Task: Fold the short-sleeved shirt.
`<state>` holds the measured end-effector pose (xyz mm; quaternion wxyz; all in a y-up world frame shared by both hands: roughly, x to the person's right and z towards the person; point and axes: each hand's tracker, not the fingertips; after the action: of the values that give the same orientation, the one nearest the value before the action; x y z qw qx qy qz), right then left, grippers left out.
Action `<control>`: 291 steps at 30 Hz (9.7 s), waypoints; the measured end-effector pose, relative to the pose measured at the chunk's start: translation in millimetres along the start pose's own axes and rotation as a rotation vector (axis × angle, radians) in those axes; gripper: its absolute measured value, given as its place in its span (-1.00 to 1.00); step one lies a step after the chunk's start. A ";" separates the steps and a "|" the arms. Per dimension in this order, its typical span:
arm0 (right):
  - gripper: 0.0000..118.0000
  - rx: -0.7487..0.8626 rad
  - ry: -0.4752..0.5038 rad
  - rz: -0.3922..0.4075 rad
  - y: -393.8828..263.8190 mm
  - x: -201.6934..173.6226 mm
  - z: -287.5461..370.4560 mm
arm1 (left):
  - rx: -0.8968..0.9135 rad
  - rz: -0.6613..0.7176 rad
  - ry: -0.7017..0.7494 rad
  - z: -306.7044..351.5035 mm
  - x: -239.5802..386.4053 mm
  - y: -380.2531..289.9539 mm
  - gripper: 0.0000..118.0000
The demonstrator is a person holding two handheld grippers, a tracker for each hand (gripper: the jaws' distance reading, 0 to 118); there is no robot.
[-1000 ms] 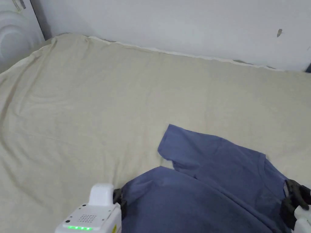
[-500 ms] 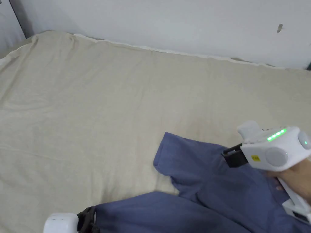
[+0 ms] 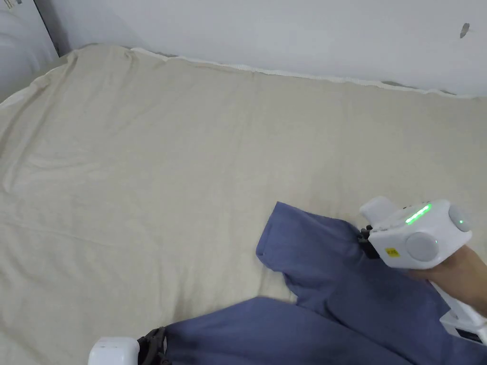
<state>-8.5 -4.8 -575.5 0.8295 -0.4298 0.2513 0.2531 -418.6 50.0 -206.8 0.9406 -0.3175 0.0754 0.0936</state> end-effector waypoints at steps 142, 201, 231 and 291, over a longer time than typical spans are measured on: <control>-1.00 0.640 -0.482 -0.613 -300.0 -199.9 374.3 | -0.162 -0.272 0.062 29.4 -55.2 -54.7 0.94; -0.94 0.376 -0.451 -0.794 -304.3 -52.7 270.8 | 0.090 -0.034 0.013 2.4 -3.5 49.8 -0.90; 0.75 0.519 -0.611 -0.545 -265.6 -102.2 256.7 | 0.328 -0.144 0.098 22.9 38.9 -8.9 0.91; -0.93 0.049 -0.382 -0.738 -327.9 -42.0 182.1 | 0.020 -0.262 0.082 -12.3 37.5 9.2 -0.90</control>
<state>205.0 -25.1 -264.9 0.9062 -0.4166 -0.0720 0.0079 -385.2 54.5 -229.4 0.9441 -0.3187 0.0724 -0.0435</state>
